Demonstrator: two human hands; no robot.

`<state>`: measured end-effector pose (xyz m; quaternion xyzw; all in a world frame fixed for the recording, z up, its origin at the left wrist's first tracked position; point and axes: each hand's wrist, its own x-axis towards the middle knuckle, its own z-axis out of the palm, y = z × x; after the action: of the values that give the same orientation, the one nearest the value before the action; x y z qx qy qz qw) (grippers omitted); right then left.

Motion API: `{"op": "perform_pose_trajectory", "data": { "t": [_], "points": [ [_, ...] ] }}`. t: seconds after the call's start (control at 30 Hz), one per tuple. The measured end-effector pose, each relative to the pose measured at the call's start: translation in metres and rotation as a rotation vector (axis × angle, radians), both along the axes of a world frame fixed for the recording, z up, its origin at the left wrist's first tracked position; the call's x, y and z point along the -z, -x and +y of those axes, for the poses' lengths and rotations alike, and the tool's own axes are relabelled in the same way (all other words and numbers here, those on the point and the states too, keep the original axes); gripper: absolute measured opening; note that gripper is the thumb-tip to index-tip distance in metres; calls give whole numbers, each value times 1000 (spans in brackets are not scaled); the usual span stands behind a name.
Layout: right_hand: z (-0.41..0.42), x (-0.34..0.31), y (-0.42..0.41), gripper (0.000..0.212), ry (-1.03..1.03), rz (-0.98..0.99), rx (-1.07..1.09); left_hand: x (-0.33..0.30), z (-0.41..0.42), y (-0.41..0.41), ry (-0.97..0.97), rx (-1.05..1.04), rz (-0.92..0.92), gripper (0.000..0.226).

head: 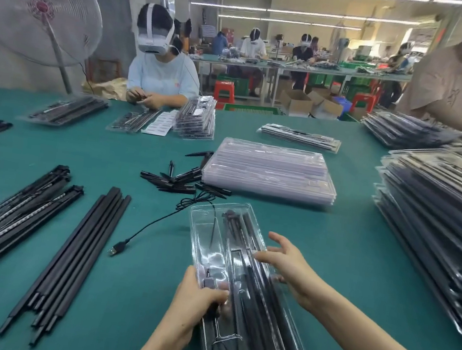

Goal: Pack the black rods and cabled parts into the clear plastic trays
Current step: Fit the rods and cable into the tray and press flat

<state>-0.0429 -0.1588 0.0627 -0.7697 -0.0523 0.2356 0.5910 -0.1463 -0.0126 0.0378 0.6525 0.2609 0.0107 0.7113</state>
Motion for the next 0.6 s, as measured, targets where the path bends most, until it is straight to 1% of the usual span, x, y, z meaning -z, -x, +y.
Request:
{"op": "perform_pose_trajectory", "data": {
  "t": [0.1, 0.17, 0.2, 0.23, 0.3, 0.37, 0.4, 0.43, 0.47, 0.5, 0.53, 0.57, 0.6],
  "points": [
    [-2, 0, -4, 65, 7, 35, 18, 0, -2, -1, 78, -61, -84, 37],
    [-6, -2, -4, 52, 88, 62, -110, -1, -7, -2, 111, -123, -121, 37],
    [-5, -4, -3, 45, 141, 42, -182, -2, -11, -2, 128, -152, -134, 37],
    [-4, -6, -4, 39, 209, -13, -223, -4, -15, -4, 143, -175, -138, 36],
    [-2, -9, -12, 36, 411, -232, -206, -9, -24, -6, 157, -176, -117, 32],
    [-2, -19, -22, 42, 552, -411, -181, -24, -25, -6, 137, -53, -55, 31],
    [-3, -28, -27, 47, 577, -470, -163, -35, -24, -3, 97, 48, 10, 39],
    [-6, -38, -32, 51, 610, -532, -138, -46, -19, 2, -39, 175, 103, 49],
    [-11, -48, -38, 53, 669, -617, -114, -56, -11, 9, -319, 295, 190, 55],
    [-15, -57, -43, 54, 737, -726, -101, -64, -2, 15, -693, 336, 210, 54],
    [-18, -67, -48, 55, 789, -839, -104, -81, 4, 18, -1070, 270, 144, 43],
    [-20, -78, -53, 56, 816, -941, -123, -102, 6, 18, -1282, 122, -38, 30],
    [-21, -90, -56, 59, 824, -1024, -159, -124, 7, 15, -1336, -17, -226, 23]
  ]
}}
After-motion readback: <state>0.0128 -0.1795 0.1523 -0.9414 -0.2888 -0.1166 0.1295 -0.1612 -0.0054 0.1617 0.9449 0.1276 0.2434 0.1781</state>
